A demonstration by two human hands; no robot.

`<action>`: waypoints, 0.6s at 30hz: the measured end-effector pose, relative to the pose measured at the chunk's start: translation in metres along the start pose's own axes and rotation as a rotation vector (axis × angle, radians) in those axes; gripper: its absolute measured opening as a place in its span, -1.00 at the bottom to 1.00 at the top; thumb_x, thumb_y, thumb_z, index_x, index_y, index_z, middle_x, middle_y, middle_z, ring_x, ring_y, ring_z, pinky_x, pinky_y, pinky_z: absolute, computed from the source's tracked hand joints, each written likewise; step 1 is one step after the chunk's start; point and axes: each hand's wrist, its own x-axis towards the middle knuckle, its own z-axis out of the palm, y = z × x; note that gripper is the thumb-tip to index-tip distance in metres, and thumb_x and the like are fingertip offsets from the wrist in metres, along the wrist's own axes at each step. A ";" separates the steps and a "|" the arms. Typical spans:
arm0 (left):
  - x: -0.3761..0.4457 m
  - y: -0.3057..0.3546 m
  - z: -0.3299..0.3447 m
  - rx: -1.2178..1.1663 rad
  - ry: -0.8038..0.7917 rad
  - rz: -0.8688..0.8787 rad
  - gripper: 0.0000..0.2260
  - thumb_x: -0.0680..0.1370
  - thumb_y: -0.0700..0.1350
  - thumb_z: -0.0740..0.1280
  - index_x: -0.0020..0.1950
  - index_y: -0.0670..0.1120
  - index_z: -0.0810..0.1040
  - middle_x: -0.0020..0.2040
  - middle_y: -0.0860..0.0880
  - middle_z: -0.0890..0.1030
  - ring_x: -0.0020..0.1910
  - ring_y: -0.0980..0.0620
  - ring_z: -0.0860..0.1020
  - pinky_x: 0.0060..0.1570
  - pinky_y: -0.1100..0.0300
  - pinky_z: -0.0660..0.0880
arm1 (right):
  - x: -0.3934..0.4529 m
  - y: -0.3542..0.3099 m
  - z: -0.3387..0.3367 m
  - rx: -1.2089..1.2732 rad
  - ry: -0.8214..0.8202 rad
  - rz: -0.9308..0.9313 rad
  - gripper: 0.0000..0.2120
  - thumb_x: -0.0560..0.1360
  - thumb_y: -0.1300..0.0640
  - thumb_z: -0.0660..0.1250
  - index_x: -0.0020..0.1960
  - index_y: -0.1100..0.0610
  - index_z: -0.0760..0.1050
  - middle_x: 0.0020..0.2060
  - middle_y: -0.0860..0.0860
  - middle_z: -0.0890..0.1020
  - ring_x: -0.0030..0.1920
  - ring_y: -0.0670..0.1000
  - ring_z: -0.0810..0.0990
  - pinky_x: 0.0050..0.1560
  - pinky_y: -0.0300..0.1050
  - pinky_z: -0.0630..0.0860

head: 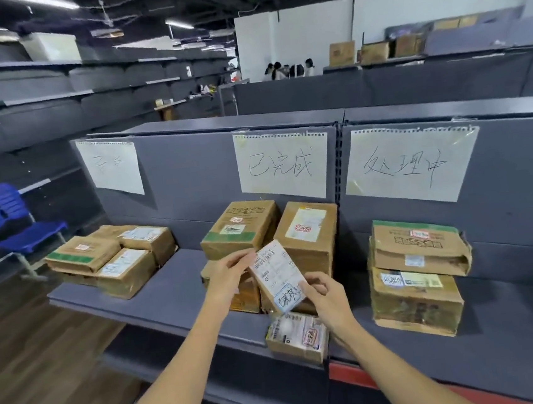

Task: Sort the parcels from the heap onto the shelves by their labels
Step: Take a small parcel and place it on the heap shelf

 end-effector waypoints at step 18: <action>0.005 -0.084 -0.009 0.027 -0.184 -0.023 -0.93 0.59 -0.18 0.39 0.03 -0.09 0.66 -0.06 -0.04 0.69 -0.06 -0.02 0.63 -0.15 0.17 0.59 | -0.023 0.032 0.003 -0.081 0.385 0.152 -0.86 0.48 0.16 0.52 -0.01 0.09 0.59 -0.10 0.07 0.73 -0.03 0.01 0.69 -0.16 -0.25 0.57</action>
